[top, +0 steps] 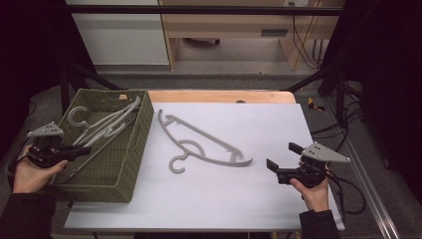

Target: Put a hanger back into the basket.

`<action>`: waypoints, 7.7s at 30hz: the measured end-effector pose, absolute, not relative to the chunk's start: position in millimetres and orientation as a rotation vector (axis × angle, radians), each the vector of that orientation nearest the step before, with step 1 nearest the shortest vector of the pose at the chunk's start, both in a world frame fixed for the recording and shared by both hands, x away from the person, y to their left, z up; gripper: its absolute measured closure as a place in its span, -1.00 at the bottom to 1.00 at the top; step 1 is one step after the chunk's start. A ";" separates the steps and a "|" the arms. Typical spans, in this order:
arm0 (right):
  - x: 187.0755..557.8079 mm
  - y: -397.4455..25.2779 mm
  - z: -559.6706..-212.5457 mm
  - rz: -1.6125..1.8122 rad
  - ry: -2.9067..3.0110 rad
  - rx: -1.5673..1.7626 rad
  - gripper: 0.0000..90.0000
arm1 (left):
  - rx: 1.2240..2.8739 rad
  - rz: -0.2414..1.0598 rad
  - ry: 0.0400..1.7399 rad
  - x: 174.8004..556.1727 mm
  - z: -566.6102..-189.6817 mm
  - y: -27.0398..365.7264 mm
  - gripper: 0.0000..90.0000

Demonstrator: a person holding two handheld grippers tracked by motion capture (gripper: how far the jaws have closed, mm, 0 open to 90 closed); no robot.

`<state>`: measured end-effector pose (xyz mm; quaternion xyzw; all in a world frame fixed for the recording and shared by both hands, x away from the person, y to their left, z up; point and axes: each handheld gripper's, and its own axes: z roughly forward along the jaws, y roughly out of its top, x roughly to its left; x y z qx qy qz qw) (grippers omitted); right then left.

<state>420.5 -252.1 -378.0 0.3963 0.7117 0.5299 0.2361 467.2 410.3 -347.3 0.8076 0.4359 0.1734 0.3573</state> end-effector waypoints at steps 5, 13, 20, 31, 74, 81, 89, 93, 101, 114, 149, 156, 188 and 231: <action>420.6 -252.1 -378.2 1.448 1.953 1.087 -0.95 | 2.088 0.470 1.157 472.7 -353.9 403.9 0.75; 420.7 -252.3 -378.1 1.451 1.955 1.084 -0.95 | 2.007 0.420 1.187 478.9 -350.4 406.0 0.76; 420.7 -251.8 -378.2 1.451 1.953 1.088 -0.95 | 1.911 0.449 1.284 479.9 -357.0 420.3 0.68; 421.1 -251.4 -378.6 1.450 1.954 1.086 -0.95 | 2.002 0.669 1.520 492.5 -364.1 428.7 0.65; 423.0 -244.0 -381.2 1.452 1.966 1.069 -0.88 | 1.687 0.671 0.994 422.7 -348.5 316.1 -0.69; 428.1 -233.9 -385.5 1.432 2.015 1.044 -0.87 | 1.714 0.615 0.919 419.1 -361.1 289.0 -0.76; 431.1 -220.2 -386.0 1.431 2.047 1.016 -0.87 | 1.775 0.568 0.856 414.3 -372.5 264.6 -0.78; 433.8 -210.6 -386.2 1.425 2.079 1.001 -0.87 | 1.777 0.551 0.839 412.8 -374.7 259.9 -0.78; 447.2 -178.2 -388.3 1.409 2.162 0.961 -0.86 | 1.793 0.520 0.821 411.3 -378.2 255.1 -0.80; 476.8 -137.6 -413.9 1.325 2.295 0.957 -0.78 | 1.803 0.511 0.841 415.1 -380.7 261.2 -0.80; 520.7 -97.5 -472.0 0.987 2.540 0.984 0.54 | 1.797 0.499 0.832 414.0 -377.3 262.4 -0.79; 518.3 -100.0 -469.6 0.972 2.614 0.919 0.63 | 1.798 0.501 0.830 413.5 -376.8 262.6 -0.79; 461.0 -147.2 -457.0 0.993 2.679 0.920 0.44 | 1.824 0.494 0.822 413.0 -379.4 256.4 -0.79; 473.3 -120.2 -450.6 0.781 2.758 0.943 0.83 | 1.836 0.492 0.820 413.0 -379.1 257.2 -0.81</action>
